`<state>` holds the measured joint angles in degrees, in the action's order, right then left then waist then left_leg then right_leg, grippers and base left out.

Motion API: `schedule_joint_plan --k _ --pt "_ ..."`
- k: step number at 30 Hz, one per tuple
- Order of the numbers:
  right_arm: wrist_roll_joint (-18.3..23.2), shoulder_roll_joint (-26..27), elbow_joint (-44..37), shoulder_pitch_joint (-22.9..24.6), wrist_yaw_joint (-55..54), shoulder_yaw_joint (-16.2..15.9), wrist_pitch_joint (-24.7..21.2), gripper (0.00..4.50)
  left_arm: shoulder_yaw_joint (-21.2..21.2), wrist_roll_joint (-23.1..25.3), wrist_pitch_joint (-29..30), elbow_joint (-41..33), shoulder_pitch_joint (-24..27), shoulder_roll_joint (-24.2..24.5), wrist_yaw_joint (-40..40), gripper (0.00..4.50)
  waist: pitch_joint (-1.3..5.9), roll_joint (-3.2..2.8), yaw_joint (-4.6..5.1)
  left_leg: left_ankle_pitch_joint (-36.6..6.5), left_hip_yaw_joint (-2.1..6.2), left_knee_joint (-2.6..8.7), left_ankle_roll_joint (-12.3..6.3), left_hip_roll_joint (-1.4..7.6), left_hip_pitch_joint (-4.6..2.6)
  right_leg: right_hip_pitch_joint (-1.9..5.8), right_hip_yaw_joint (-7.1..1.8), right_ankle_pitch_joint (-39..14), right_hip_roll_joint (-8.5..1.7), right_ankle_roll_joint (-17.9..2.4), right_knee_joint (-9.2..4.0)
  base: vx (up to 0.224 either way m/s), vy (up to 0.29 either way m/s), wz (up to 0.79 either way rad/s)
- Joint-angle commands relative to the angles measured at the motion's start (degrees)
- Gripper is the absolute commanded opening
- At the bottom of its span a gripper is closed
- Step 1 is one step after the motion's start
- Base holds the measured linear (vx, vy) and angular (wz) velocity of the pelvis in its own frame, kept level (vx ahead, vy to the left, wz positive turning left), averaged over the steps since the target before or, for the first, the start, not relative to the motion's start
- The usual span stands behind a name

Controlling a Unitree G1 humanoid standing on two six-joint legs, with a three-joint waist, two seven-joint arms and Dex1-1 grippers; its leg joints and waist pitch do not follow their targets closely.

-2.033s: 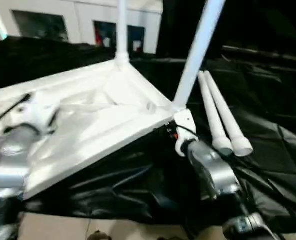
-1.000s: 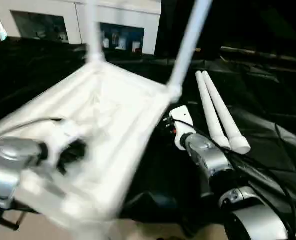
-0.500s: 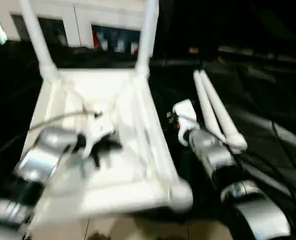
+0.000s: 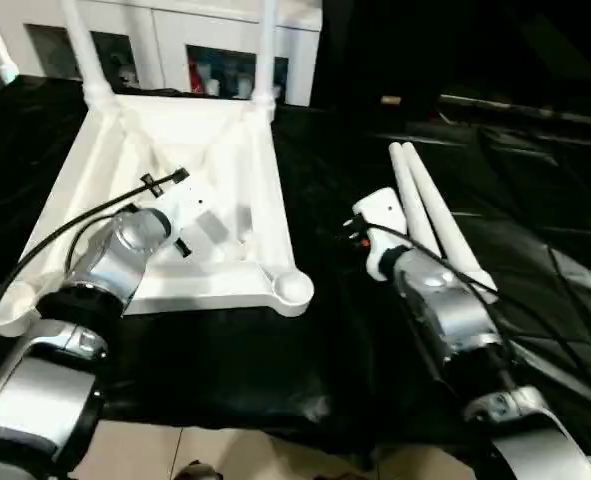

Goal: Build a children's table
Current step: Rotate table base

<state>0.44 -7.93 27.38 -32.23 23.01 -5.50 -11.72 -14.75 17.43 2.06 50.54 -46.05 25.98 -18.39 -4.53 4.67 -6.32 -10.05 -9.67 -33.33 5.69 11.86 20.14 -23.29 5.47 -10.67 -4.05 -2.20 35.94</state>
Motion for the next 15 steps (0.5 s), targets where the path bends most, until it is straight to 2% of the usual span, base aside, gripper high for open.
schedule_joint_plan --k 1,3,4,6,8,9,10,12,13,14,15 --pt "0.71 -1.06 -3.54 1.09 -0.22 1.58 -3.03 3.89 1.56 -2.44 -3.33 1.06 -0.66 -1.90 -0.49 0.09 5.02 -1.65 -0.39 -7.52 0.42 3.45 0.41 1.31 -0.32 3.83 -3.77 -1.57 -4.38 -10.12 -3.42 0.000 0.000 0.00" --pt "0.58 -1.52 -5.55 1.32 -2.21 2.86 -6.85 3.89 3.44 -6.22 -3.29 -2.51 1.10 -3.35 -4.96 0.09 4.87 -1.52 -0.70 -8.30 0.37 3.54 0.66 1.36 -0.52 3.76 -3.80 -2.99 -4.52 -10.46 -3.55 0.000 0.000 0.00" --pt "0.58 -1.69 -6.08 0.87 -3.63 3.63 -9.39 3.89 4.79 -8.58 -1.91 -5.62 2.40 -4.08 -6.82 0.09 4.81 -1.78 -0.86 -8.81 0.39 3.63 1.17 1.49 -0.52 3.68 -3.77 -4.22 -4.71 -10.65 -3.61 0.000 0.000 0.00" --pt "0.90 -1.75 -6.22 0.40 -4.15 4.15 -11.05 3.89 5.72 -10.01 -0.95 -7.59 3.12 -4.49 -7.20 0.09 4.72 -1.80 -0.74 -10.56 0.41 3.68 1.93 1.59 -0.52 3.63 -3.76 -5.68 -4.71 -10.69 -3.66 0.000 0.000 0.00" --pt "4.76 -1.29 -5.62 -1.51 -5.18 7.67 -14.66 4.15 8.06 -15.37 1.79 -15.34 5.80 -5.59 -9.47 0.00 4.68 -1.90 -0.76 -11.54 0.43 3.72 2.03 1.50 -0.51 3.68 -3.76 -6.82 -4.75 -10.23 -3.81 0.000 0.000 0.00" --pt "4.76 -1.29 -5.62 -1.51 -5.18 7.67 -14.66 4.15 8.06 -15.37 1.79 -15.34 5.80 -5.59 -9.47 0.00 4.70 -1.92 -0.74 -11.69 0.48 3.72 2.11 1.68 -0.44 3.67 -3.77 -6.52 -4.89 -10.64 -3.74 0.000 0.000 0.00" --pt "4.98 -1.63 -4.36 -2.93 -6.52 8.92 -16.07 4.21 9.09 -18.30 3.31 -20.17 7.43 -6.13 -10.70 0.00 4.63 -1.85 -0.66 -11.41 0.45 3.69 2.26 1.55 -0.35 3.69 -3.70 -6.60 -4.76 -10.64 -3.64 0.000 0.000 0.00" --pt "4.40 -2.25 -2.15 -4.91 -8.39 10.12 -17.64 4.36 9.76 -21.19 4.93 -25.70 9.39 -6.36 -12.32 0.00 4.51 -1.82 -0.45 -10.80 0.25 3.61 2.38 1.39 -0.37 3.53 -3.69 -6.53 -4.54 -10.77 -3.71 0.000 0.000 0.00" --pt "3.76 -3.12 0.87 -7.64 -10.50 11.41 -19.73 4.36 9.69 -22.64 5.57 -30.97 11.53 -6.09 -14.12 0.00 4.41 -1.82 -0.25 -10.53 0.22 3.66 2.24 1.26 -0.20 3.59 -3.67 -6.93 -4.38 -10.53 -3.80 0.000 0.000 0.00" --pt "3.66 -3.39 1.91 -8.54 -11.17 11.78 -20.33 4.36 9.57 -23.17 5.41 -32.37 12.19 -6.00 -14.99 0.00 4.36 -1.62 -0.14 -10.36 0.29 3.67 2.39 1.39 -0.24 3.59 -3.69 -7.00 -4.49 -10.43 -3.66 0.000 0.000 0.00" --pt "3.43 -3.81 3.36 -9.81 -11.99 12.14 -21.18 4.36 9.32 -23.77 5.37 -34.36 13.16 -5.74 -16.35 0.00 4.40 -1.81 -0.09 -9.88 0.25 3.65 2.46 1.38 -0.36 3.49 -3.65 -7.01 -4.42 -10.32 -3.62 0.000 0.000 0.00"
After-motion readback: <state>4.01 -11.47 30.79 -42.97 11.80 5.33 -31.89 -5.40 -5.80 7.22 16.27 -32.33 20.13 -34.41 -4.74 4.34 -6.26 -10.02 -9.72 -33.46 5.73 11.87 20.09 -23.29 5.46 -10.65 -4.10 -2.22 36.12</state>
